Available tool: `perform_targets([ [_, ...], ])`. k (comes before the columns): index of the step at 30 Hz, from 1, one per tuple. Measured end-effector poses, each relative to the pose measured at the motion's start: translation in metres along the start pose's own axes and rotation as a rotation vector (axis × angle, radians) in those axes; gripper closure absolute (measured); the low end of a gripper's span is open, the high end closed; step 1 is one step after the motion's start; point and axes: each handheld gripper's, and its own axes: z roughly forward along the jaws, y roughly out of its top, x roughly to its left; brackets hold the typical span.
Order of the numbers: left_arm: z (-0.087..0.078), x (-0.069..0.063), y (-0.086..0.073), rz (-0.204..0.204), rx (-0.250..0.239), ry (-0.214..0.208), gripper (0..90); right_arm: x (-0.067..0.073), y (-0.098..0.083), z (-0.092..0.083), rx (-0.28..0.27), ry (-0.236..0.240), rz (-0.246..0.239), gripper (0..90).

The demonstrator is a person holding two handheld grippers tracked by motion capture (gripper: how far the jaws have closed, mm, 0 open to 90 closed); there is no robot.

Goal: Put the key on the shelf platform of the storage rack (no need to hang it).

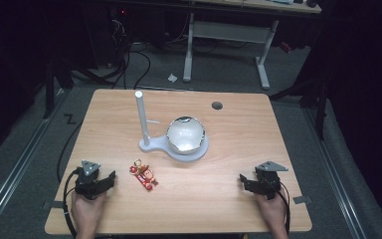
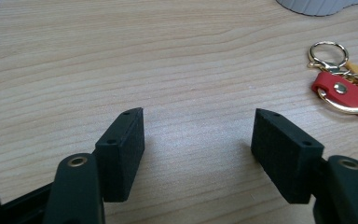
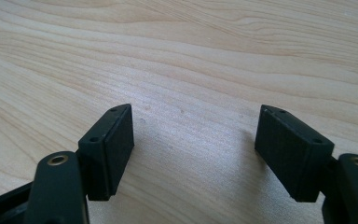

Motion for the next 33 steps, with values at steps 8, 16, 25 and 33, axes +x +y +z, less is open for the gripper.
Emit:
perform_targets([
  [8,0.0007,-0.0005,0.0003,-0.007,-0.001,0.007,34.0,0.0,0.0,0.0,0.0,0.0,0.0,28.4],
  [16,0.001,-0.0004,0.0005,-0.011,0.0,0.007,33.0,0.0,0.0,0.0,0.0,0.0,0.0,28.4],
  [25,0.0009,-0.0002,0.0005,-0.015,0.0,0.008,32.6,-0.0002,0.0,-0.0001,0.0,0.002,0.003,28.5],
  [33,0.0013,-0.0015,0.001,-0.024,0.001,0.019,32.5,-0.0002,0.0,-0.0001,0.0,0.002,0.002,28.5],
])
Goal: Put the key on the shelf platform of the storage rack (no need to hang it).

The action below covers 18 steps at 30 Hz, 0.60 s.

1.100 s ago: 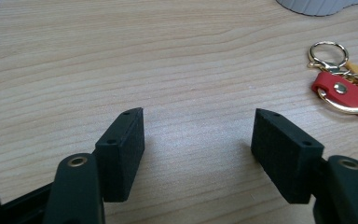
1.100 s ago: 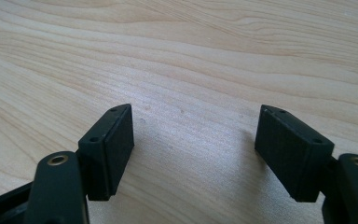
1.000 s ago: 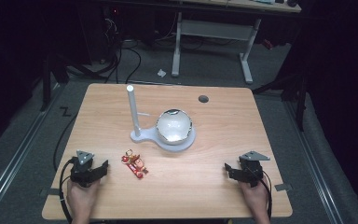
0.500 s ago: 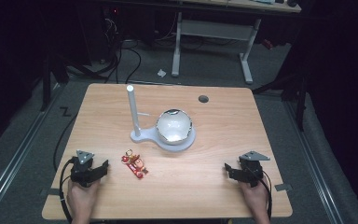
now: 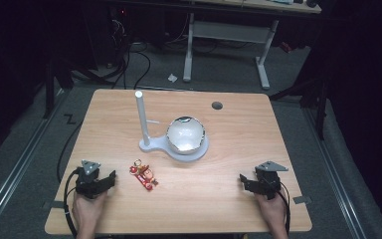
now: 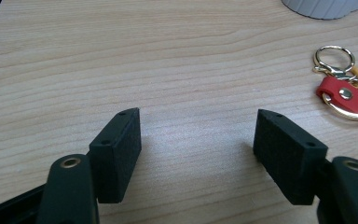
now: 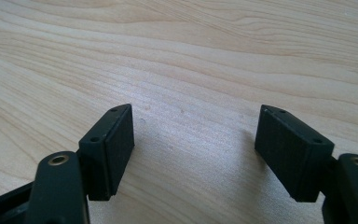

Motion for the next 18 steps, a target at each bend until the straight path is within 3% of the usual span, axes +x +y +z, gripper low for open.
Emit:
perform_targets([
  [6,0.0014,-0.0029,0.0015,0.004,0.013,-0.001,26.2,-0.0001,0.0,0.0001,-0.001,0.0,-0.003,28.5],
  [18,-0.0029,-0.0042,0.002,0.009,0.018,-0.023,27.2,0.0001,0.0,0.0001,0.0,-0.001,-0.001,28.5],
])
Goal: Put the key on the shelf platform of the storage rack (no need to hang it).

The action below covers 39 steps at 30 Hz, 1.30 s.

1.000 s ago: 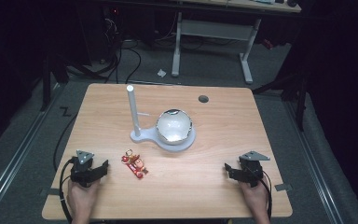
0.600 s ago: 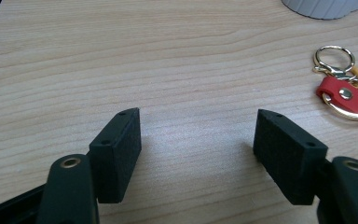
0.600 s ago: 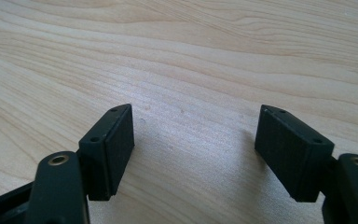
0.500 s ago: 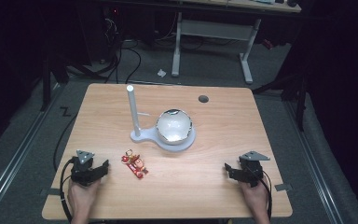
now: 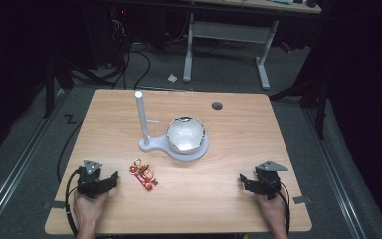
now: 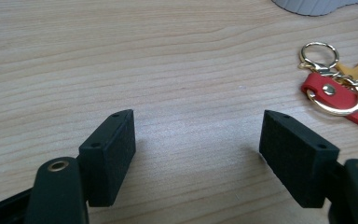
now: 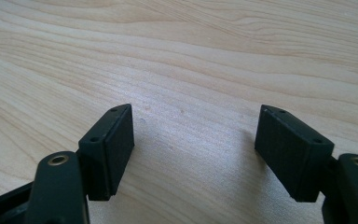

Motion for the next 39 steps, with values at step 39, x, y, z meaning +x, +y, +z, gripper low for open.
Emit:
perform_targets([
  [39,-0.012,-0.06,0.017,0.048,0.01,-0.2,15.2,0.0,0.0,0.0,0.0,0.0,-0.002,28.4],
])
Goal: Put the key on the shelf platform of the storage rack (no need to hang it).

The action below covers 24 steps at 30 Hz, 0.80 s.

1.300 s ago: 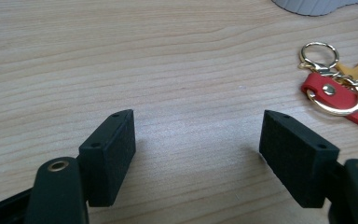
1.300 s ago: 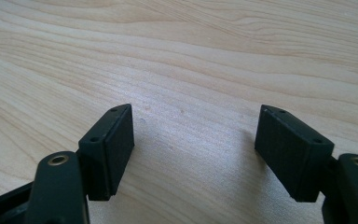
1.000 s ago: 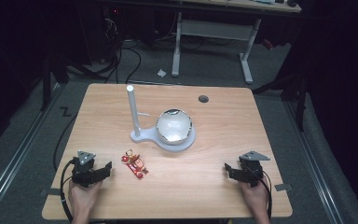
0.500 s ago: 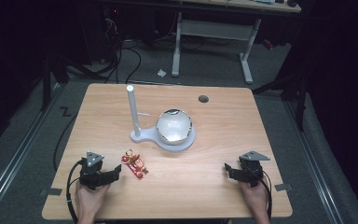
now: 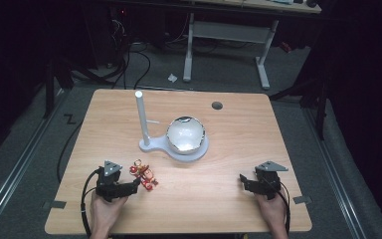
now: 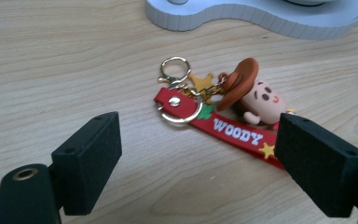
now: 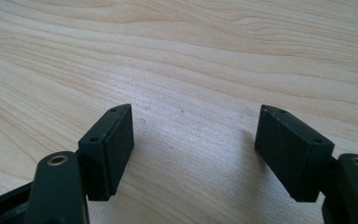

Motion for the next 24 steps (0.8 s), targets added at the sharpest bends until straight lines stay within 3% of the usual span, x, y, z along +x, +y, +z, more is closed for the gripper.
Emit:
perform_targets([
  [5,0.005,-0.008,0.005,0.03,0.018,-0.001,14.3,0.0,0.0,0.0,0.0,0.0,-0.001,28.4],
  [18,0.017,-0.015,0.011,-0.005,0.039,-0.013,6.4,0.0,0.0,0.0,0.0,0.0,0.0,28.3],
  [24,0.023,-0.017,0.013,0.0,0.062,-0.004,4.0,0.0,0.0,0.0,0.0,0.0,0.0,28.4],
])
